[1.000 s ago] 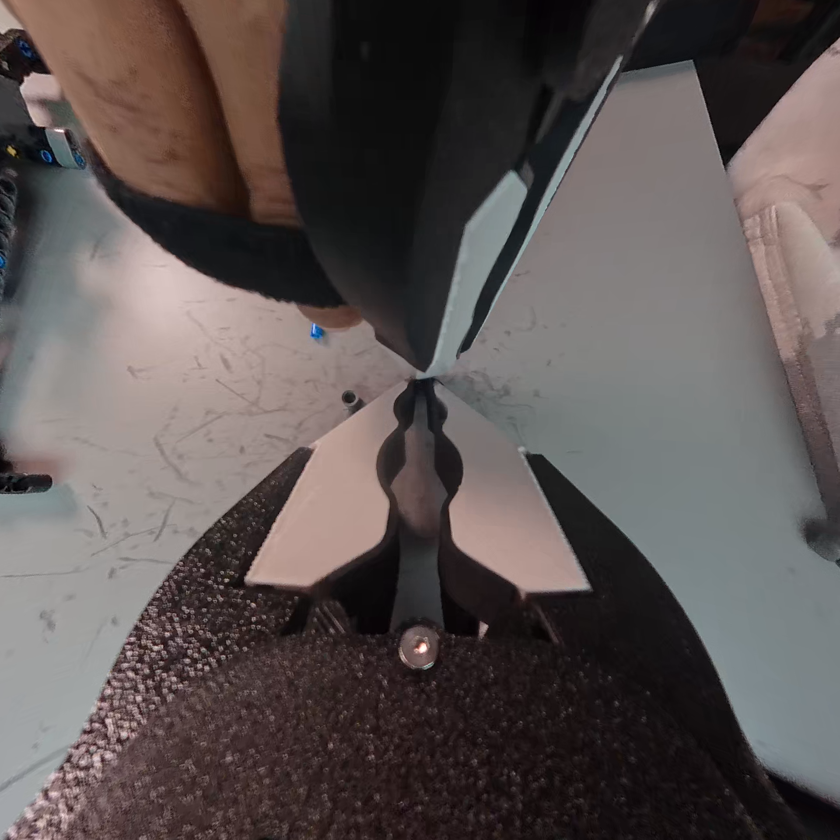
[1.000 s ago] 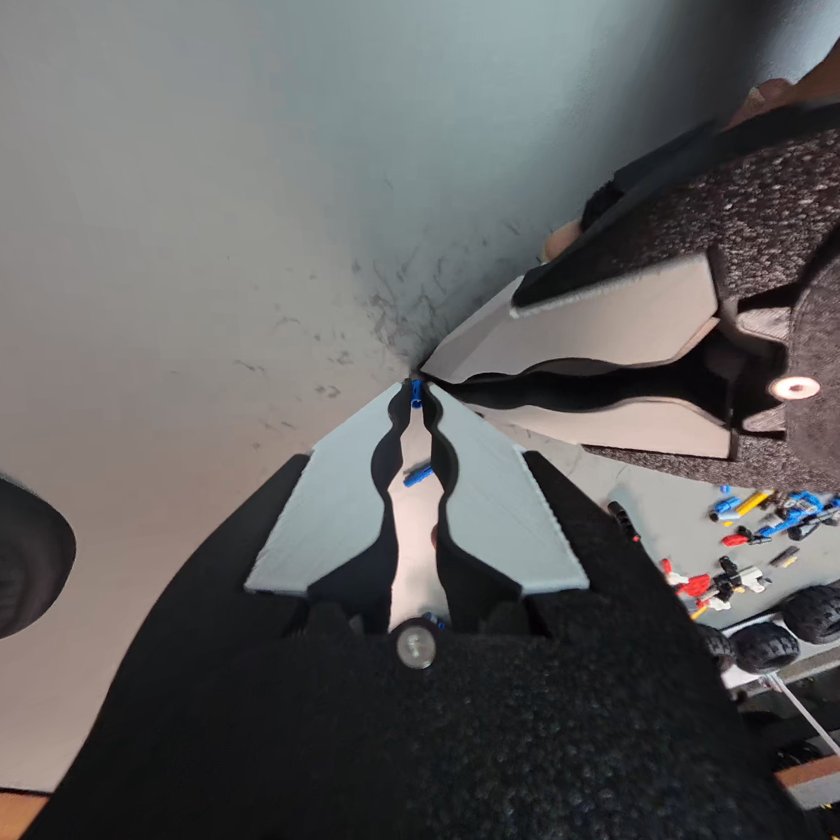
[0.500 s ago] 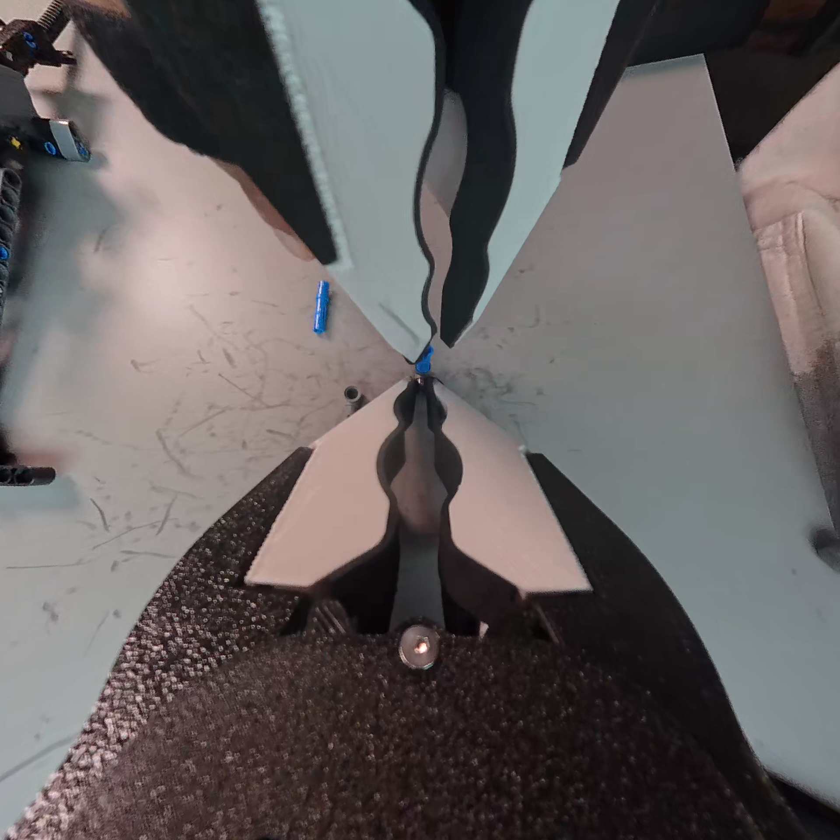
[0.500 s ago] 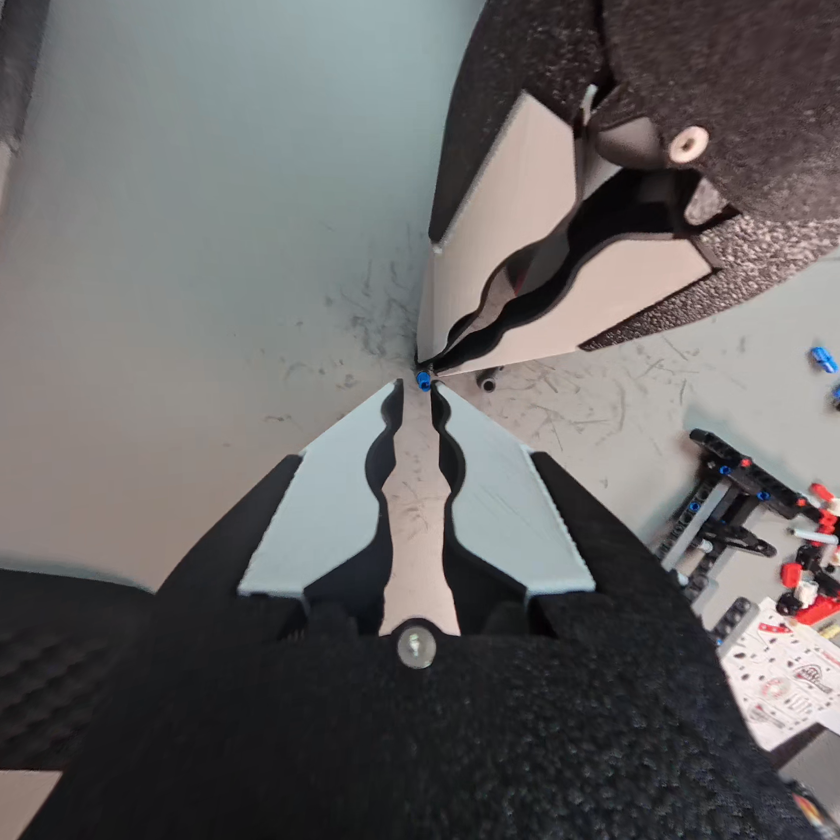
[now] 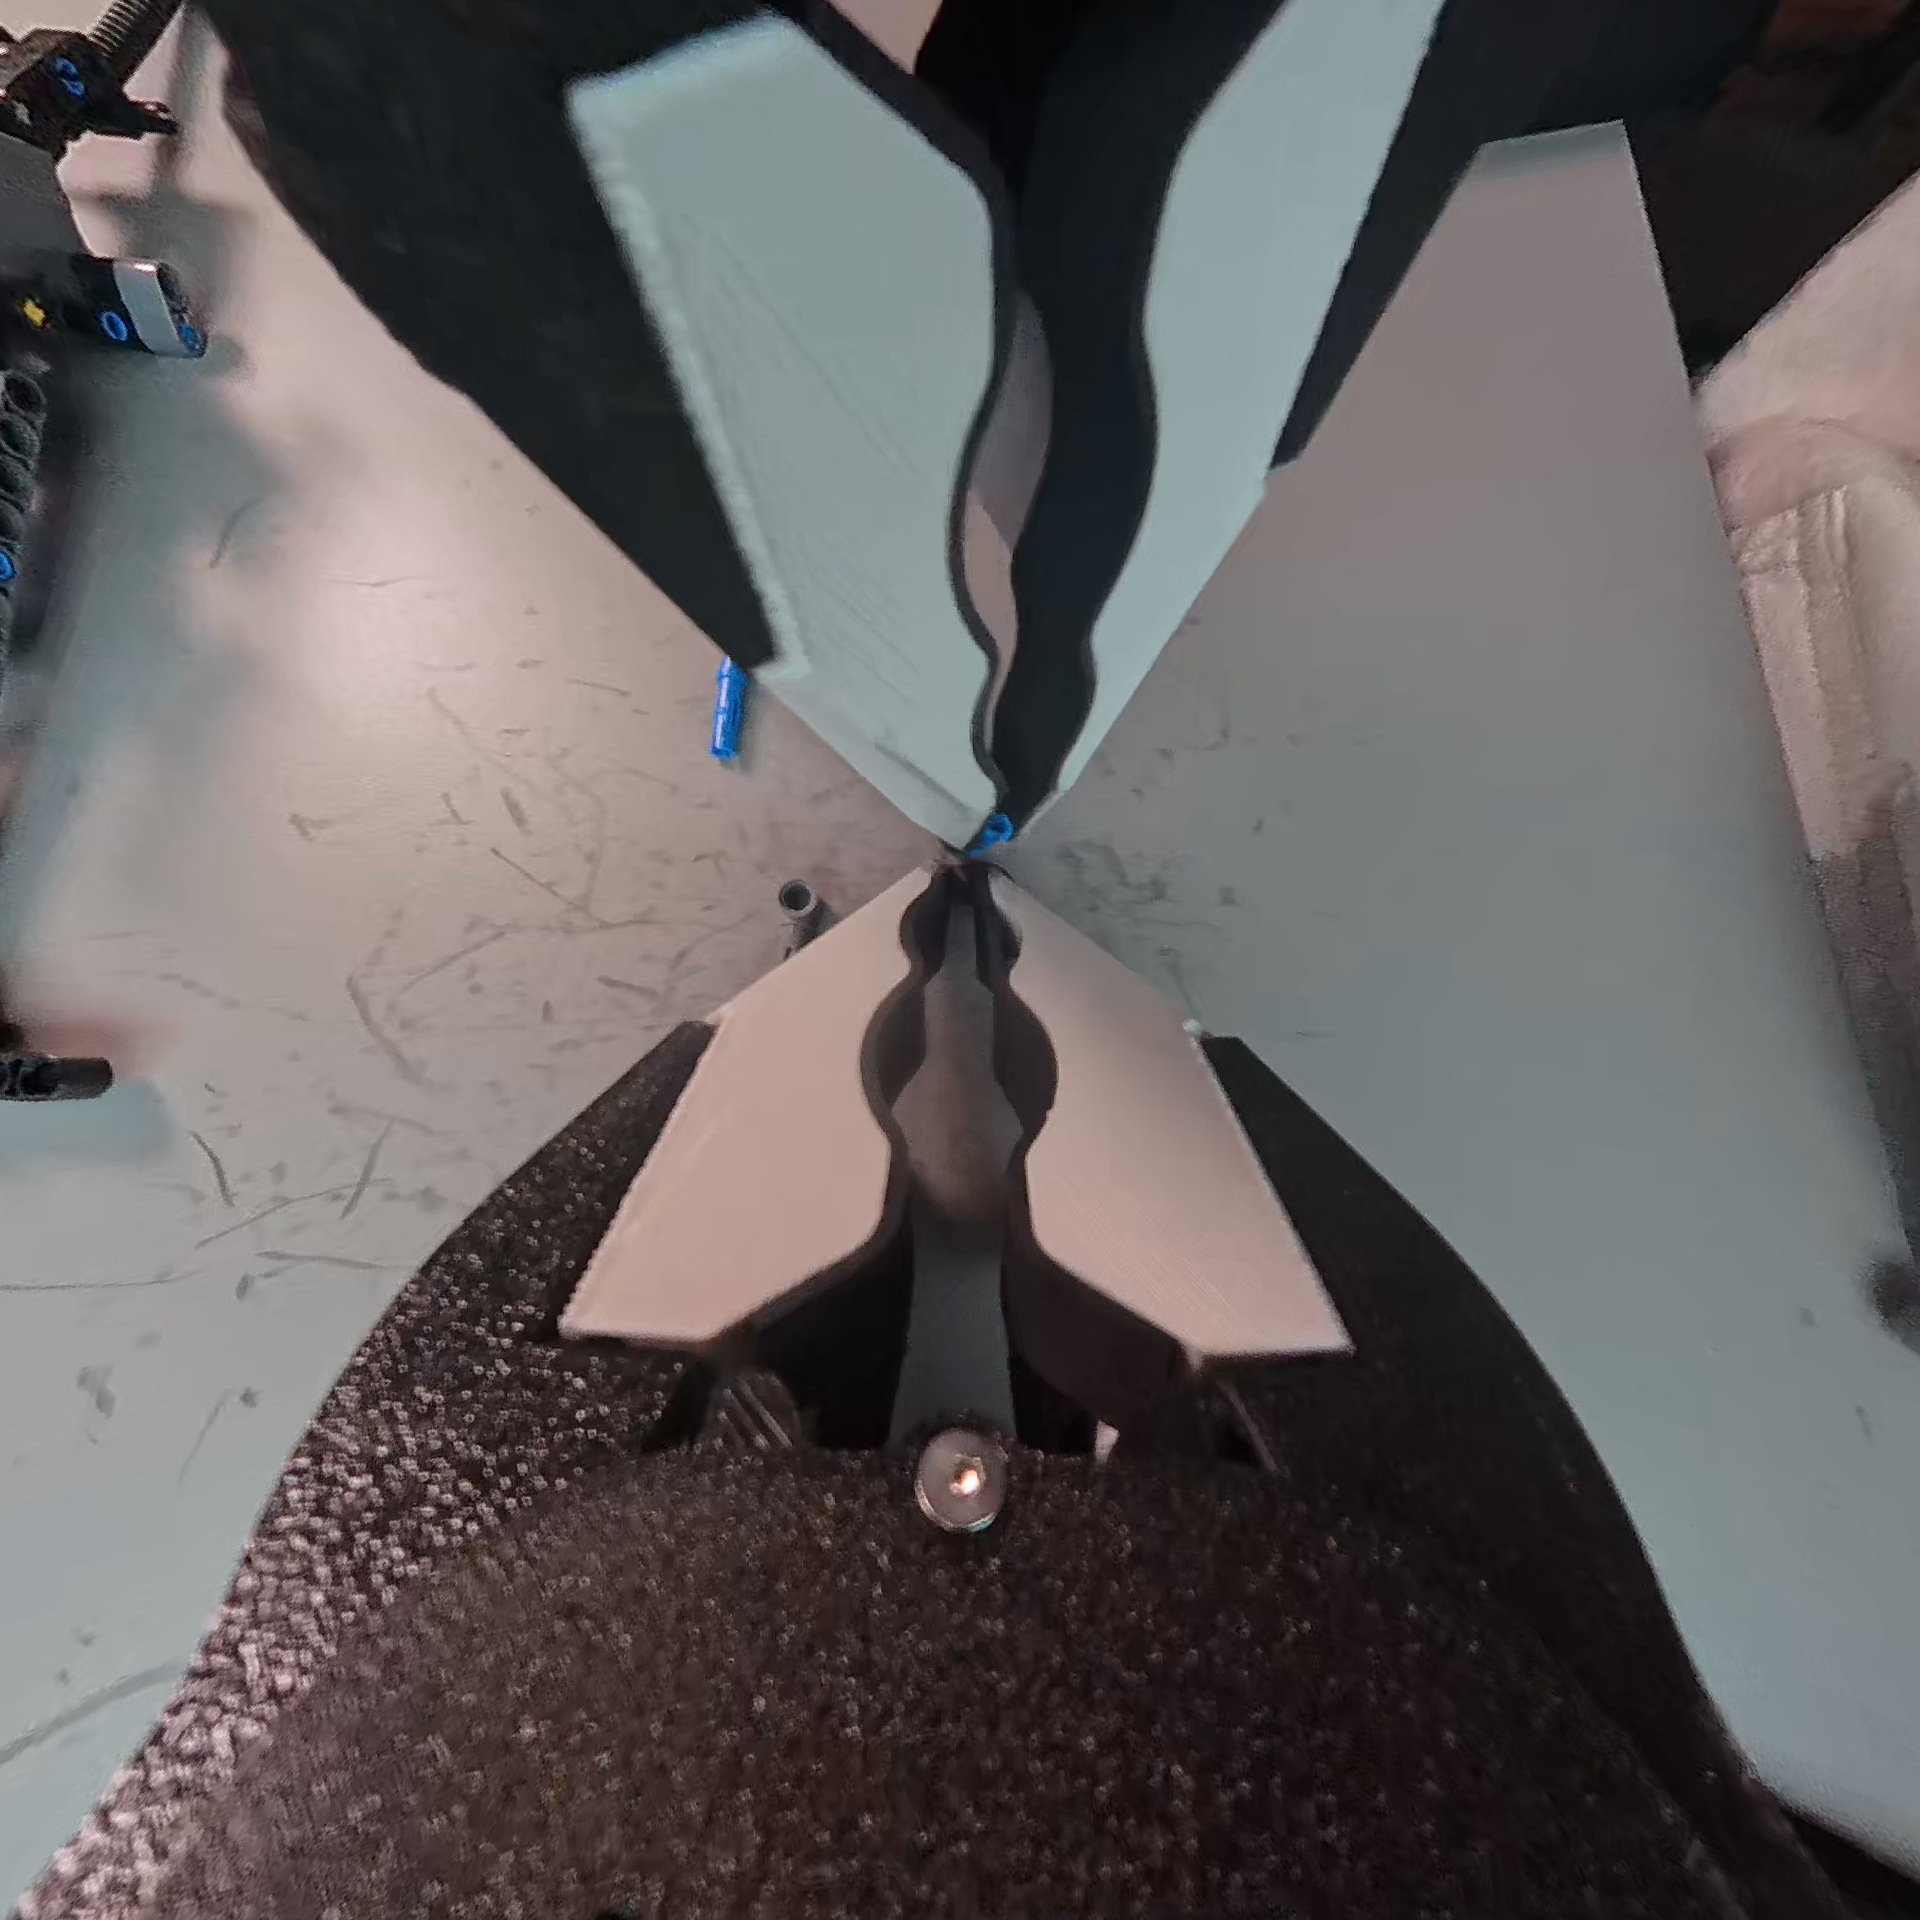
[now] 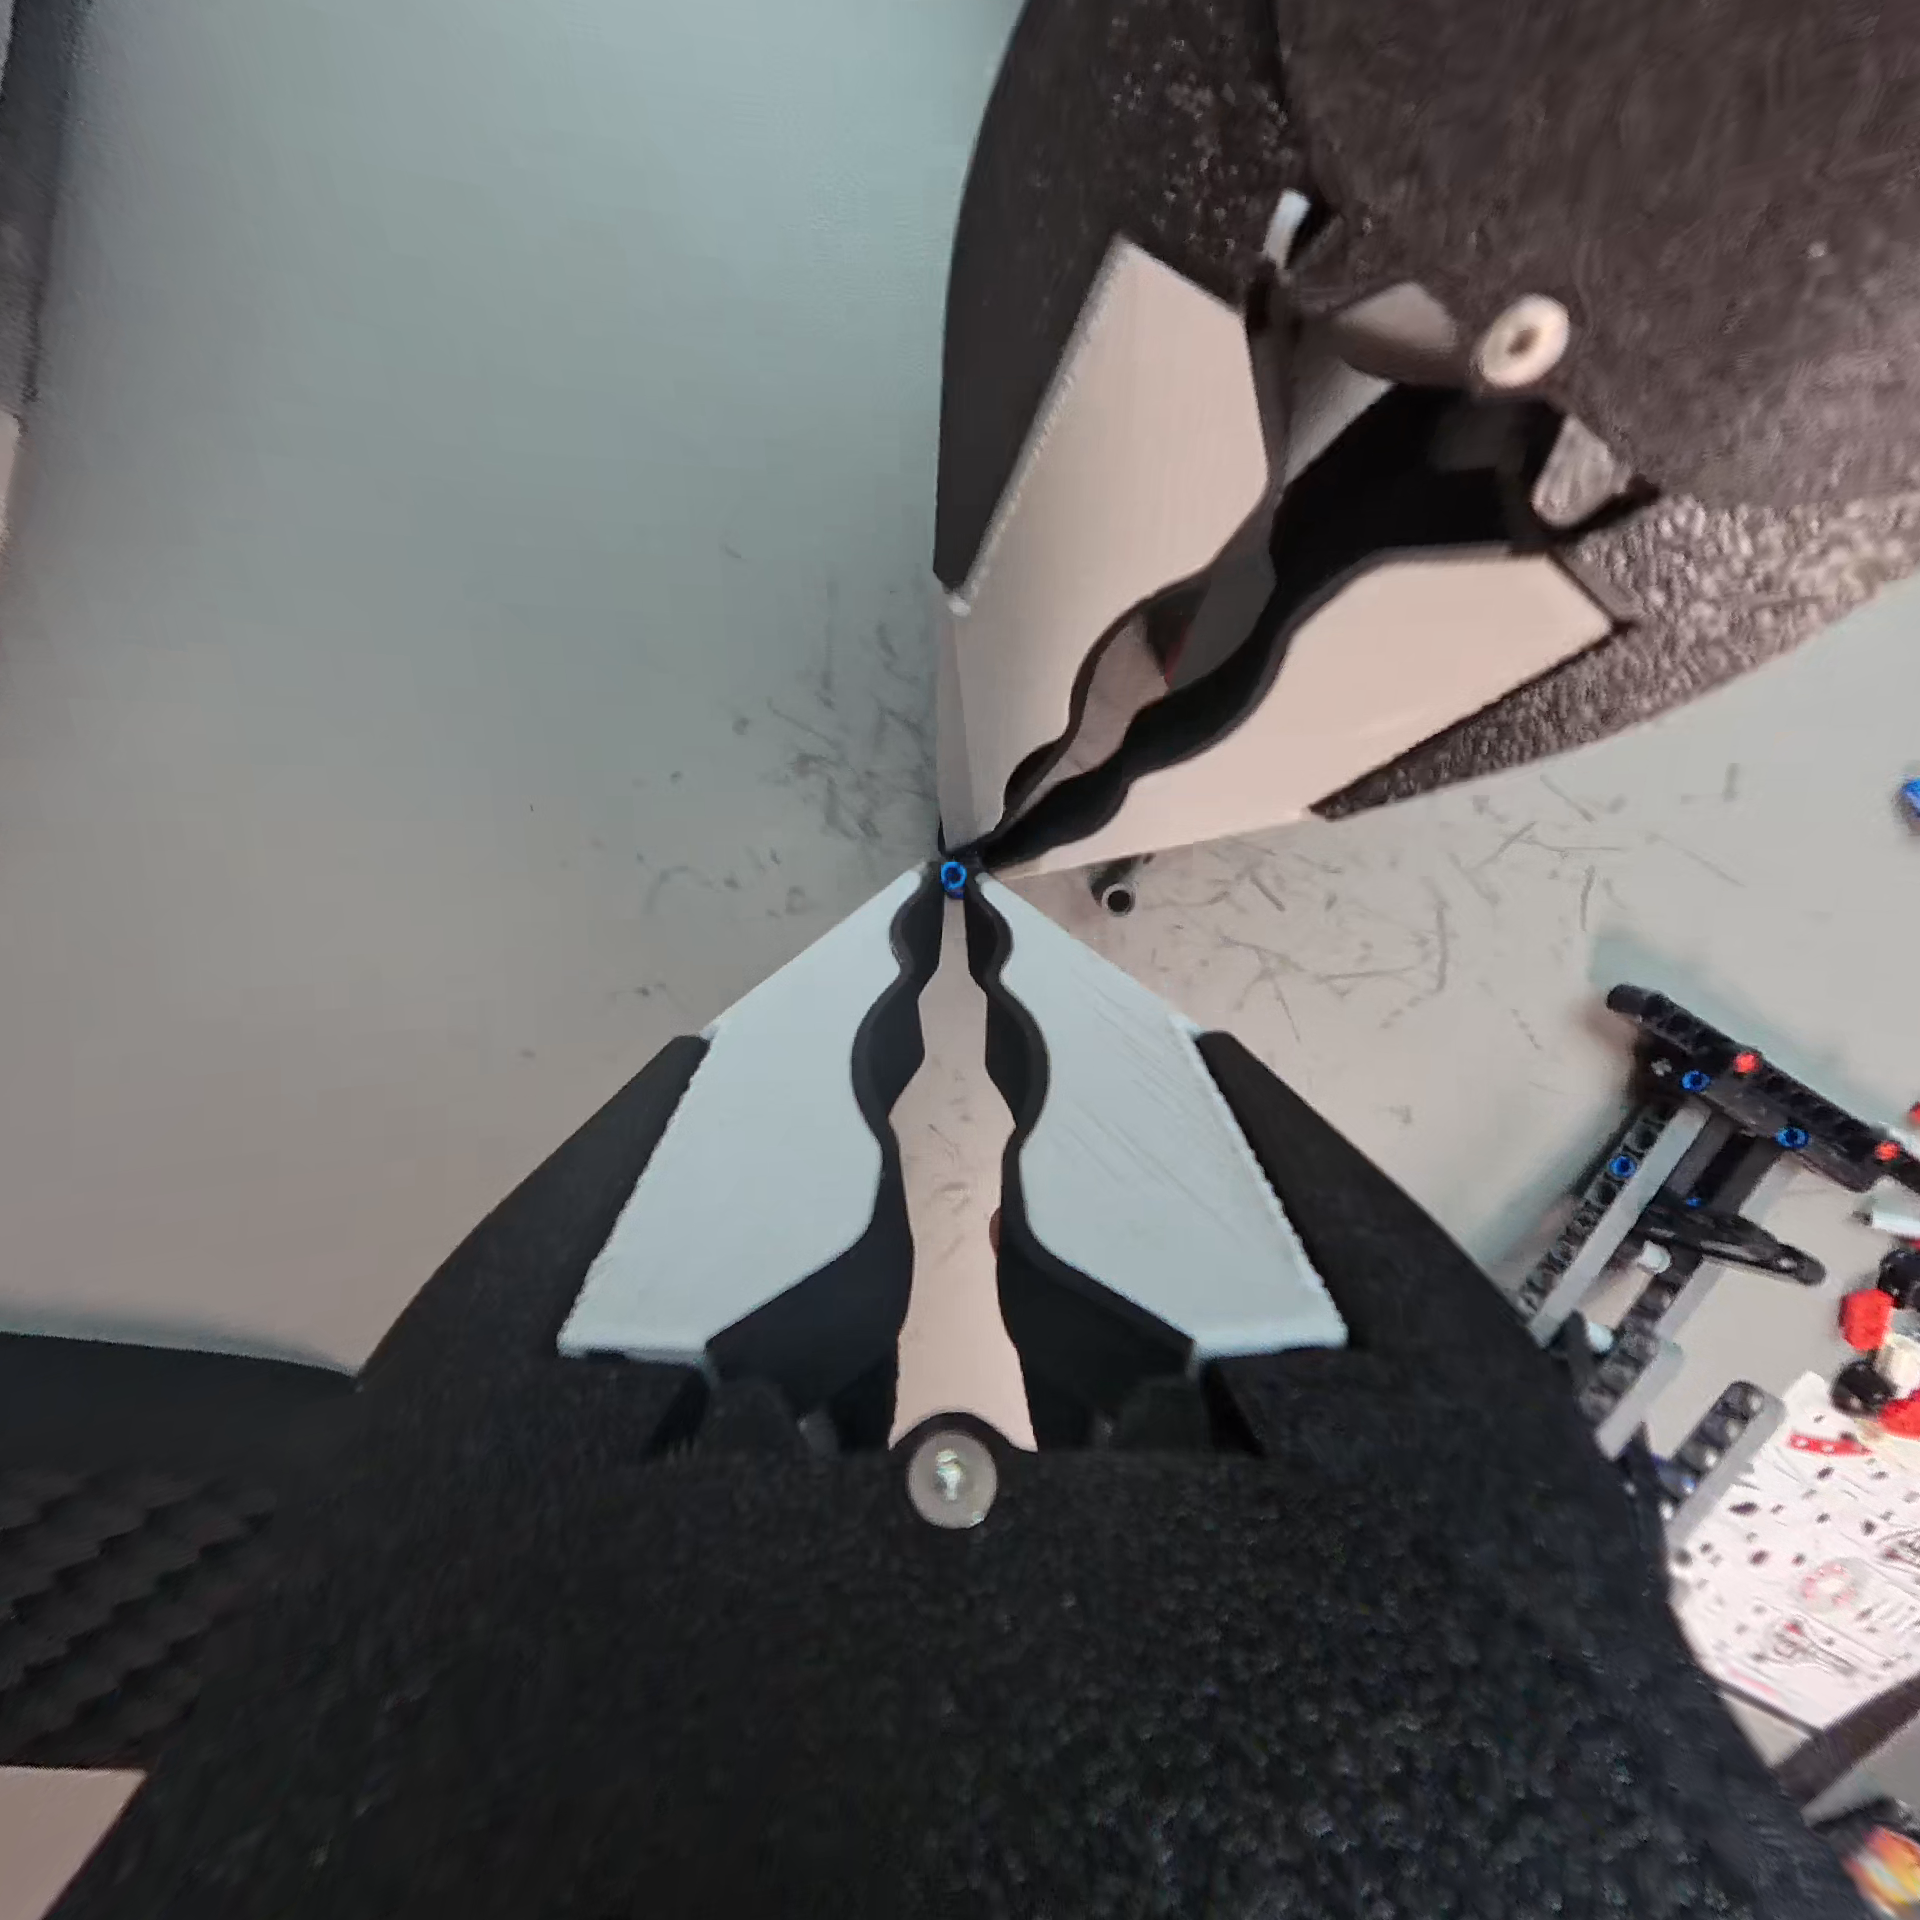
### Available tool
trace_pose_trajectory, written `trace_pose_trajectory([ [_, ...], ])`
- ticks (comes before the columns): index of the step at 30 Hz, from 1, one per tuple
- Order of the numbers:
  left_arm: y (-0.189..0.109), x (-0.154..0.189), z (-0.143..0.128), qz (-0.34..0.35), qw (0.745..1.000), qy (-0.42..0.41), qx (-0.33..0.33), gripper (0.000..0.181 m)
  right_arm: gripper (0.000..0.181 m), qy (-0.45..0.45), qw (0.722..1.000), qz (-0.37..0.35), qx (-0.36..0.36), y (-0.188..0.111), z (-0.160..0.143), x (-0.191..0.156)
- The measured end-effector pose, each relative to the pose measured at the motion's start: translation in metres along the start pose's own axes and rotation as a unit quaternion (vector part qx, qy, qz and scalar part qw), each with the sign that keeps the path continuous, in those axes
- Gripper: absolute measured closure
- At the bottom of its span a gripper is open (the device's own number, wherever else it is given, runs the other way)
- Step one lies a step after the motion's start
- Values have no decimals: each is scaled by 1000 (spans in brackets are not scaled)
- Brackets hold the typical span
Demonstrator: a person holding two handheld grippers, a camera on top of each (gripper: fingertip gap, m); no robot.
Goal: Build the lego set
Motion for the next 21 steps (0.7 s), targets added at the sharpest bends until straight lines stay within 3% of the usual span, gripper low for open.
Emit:
trace_pose_trajectory([
  [1, 0, 0, 0, -3, 1000, -6, 1, 176, 178, 15, 1000, -2, 8, -1, -6, 0],
  [4, -1, -1, 1, -7, 1000, -9, 7, 176, 178, 77, 995, -3, 56, -1, -17, -3],
  [13, -2, 0, -1, 4, 1000, -4, 7, 176, 177, 188, 976, 25, 105, 0, -26, 1],
  [21, -1, 2, -1, 6, 1000, 3, 4, 174, 169, 150, 983, 9, 107, -6, -28, -2],
])
Point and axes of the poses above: each gripper's, where its closed fingertips meet, y out along the fingers, z out of its top, x = y × z across the jaws, the point moved 9 cm from there along -y, back along the fingers, and after that the axes turned 6 degrees about -y, right-handed, at the moved point
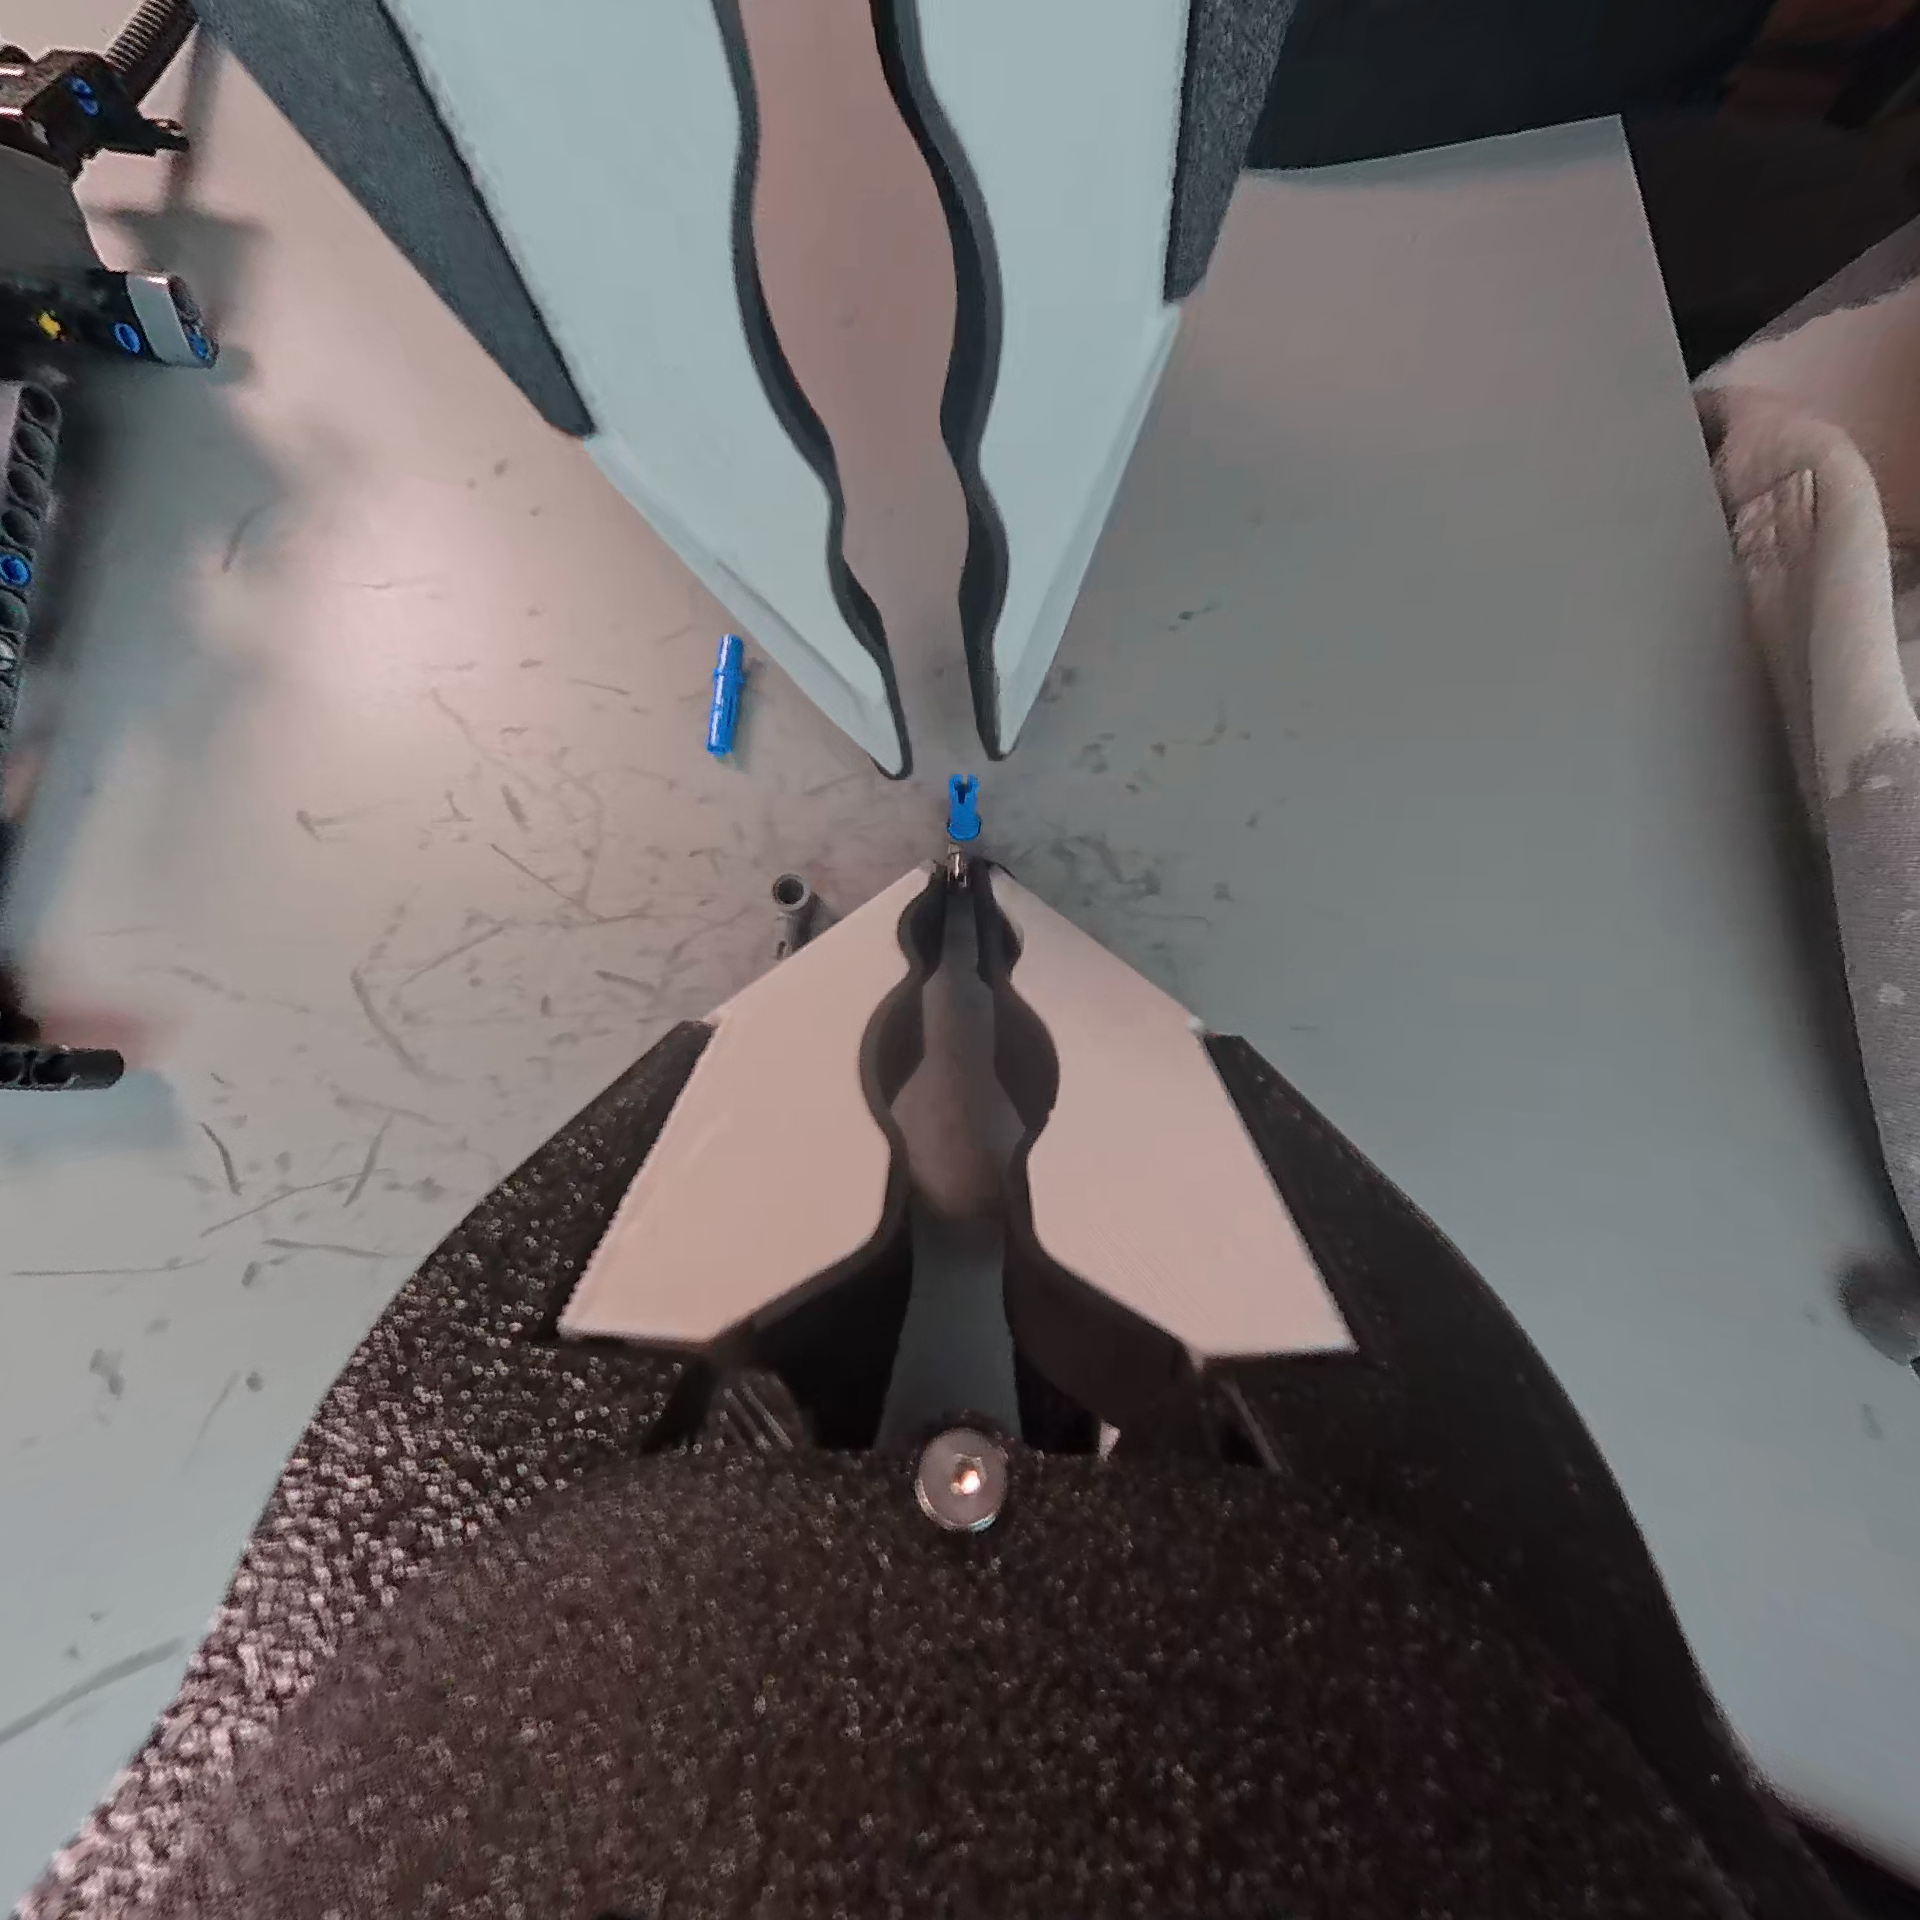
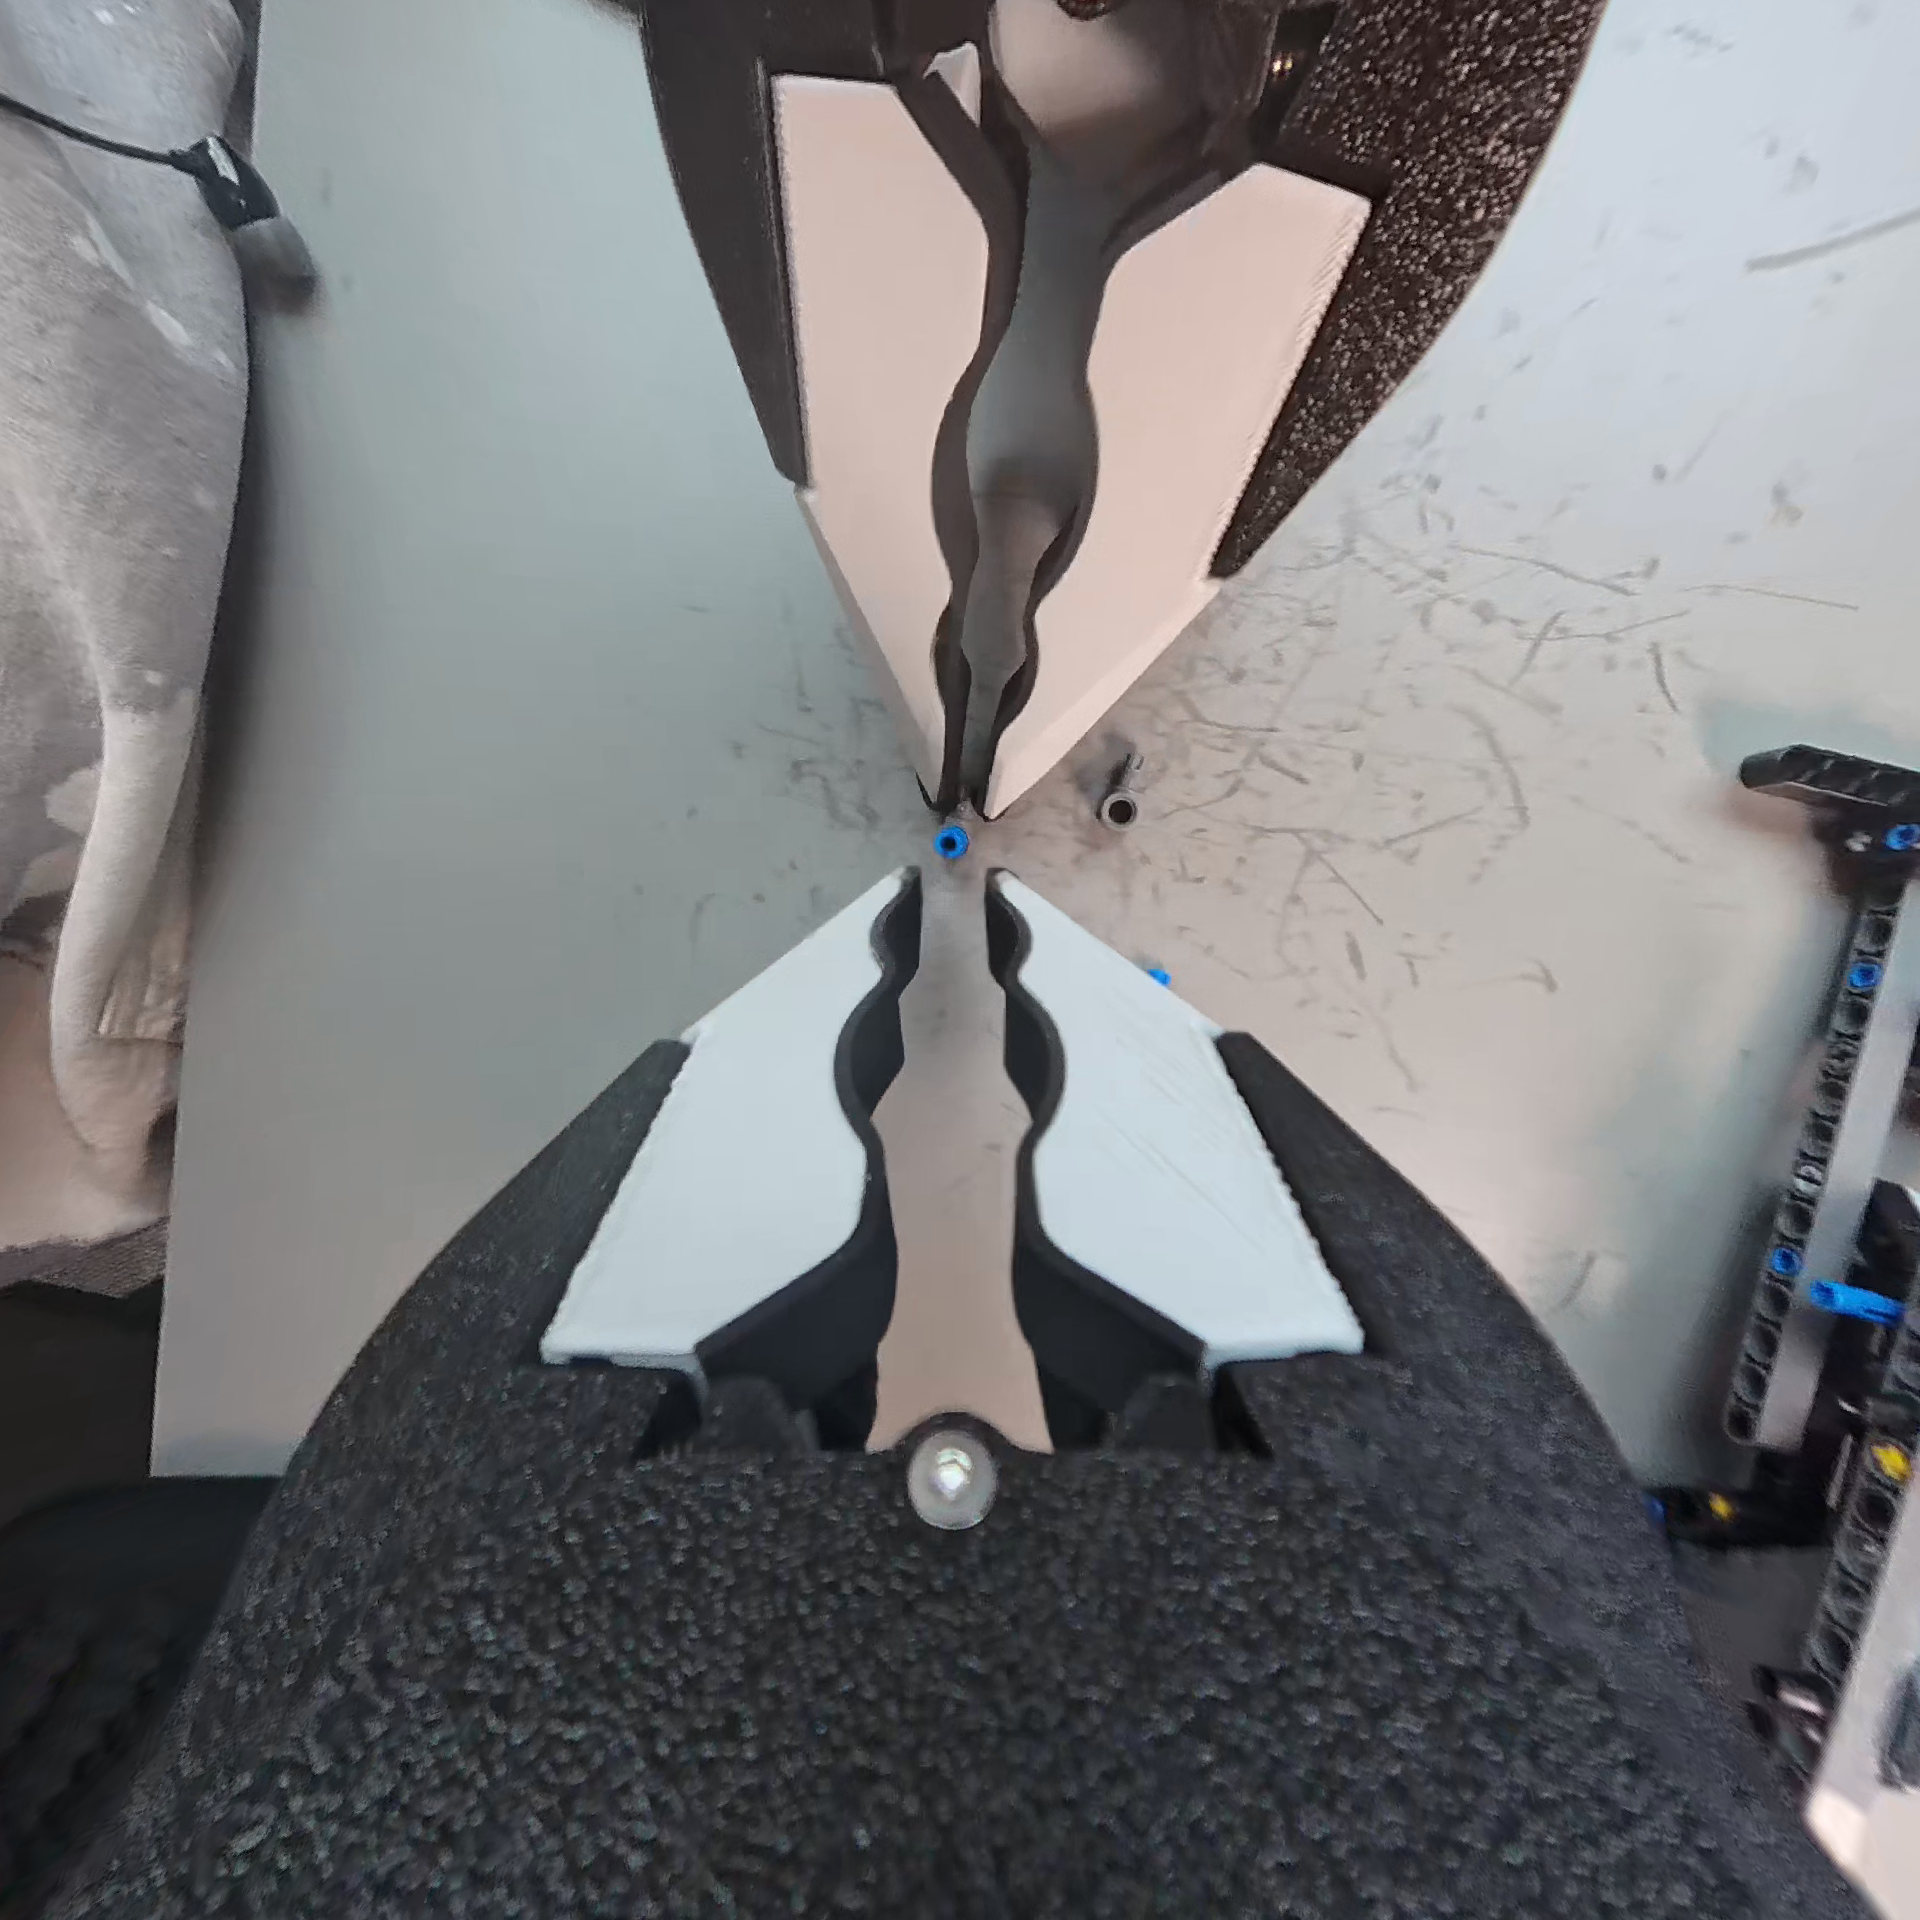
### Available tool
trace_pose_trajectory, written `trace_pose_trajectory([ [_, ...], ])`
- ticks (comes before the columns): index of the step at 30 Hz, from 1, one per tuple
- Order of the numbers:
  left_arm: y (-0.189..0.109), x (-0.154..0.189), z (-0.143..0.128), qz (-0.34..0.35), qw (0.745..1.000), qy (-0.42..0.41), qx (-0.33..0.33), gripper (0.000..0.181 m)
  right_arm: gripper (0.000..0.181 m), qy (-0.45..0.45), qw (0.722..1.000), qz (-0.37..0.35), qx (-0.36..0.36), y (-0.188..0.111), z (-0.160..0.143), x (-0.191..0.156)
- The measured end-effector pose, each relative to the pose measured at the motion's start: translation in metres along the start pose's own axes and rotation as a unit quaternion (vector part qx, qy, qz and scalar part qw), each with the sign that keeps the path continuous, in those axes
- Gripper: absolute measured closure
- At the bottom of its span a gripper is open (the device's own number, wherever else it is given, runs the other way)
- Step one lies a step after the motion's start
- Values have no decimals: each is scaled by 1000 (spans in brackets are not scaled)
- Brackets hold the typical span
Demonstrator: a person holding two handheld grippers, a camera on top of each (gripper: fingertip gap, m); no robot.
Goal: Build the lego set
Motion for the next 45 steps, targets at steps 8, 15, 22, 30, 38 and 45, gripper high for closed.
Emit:
trace_pose_trajectory([
  [8, -14, -5, 1, -1, 1000, -10, 21, 171, 171, 30, 996, -82, -11, -16, -33, 18],
  [15, -30, -26, -6, 42, 997, -52, 48, 171, 171, 43, 996, -76, 7, -1, -41, 22],
  [22, -38, -31, 1, 57, 990, -71, 106, 167, 176, 118, 958, -105, 239, -23, -23, 29],
  [30, -77, -21, 33, 168, 931, -51, 321, 156, 177, 334, 732, -90, 587, -40, -17, 29],
  [38, -75, -7, 38, 260, 918, 53, 294, 162, 176, 347, 708, -35, 614, -24, -6, 30],
  [45, -76, -7, 33, 276, 917, 108, 265, 174, 176, 330, 726, -20, 603, -27, -14, 32],
])
Point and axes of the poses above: each gripper's, where its closed fingertips meet, y out along the fingers, z out of its top, x = y × z across the jaws, the point moved 9 cm from there along -y, back along the fingers, and after that the axes turned 6 degrees about -y, right-handed, at the moved point
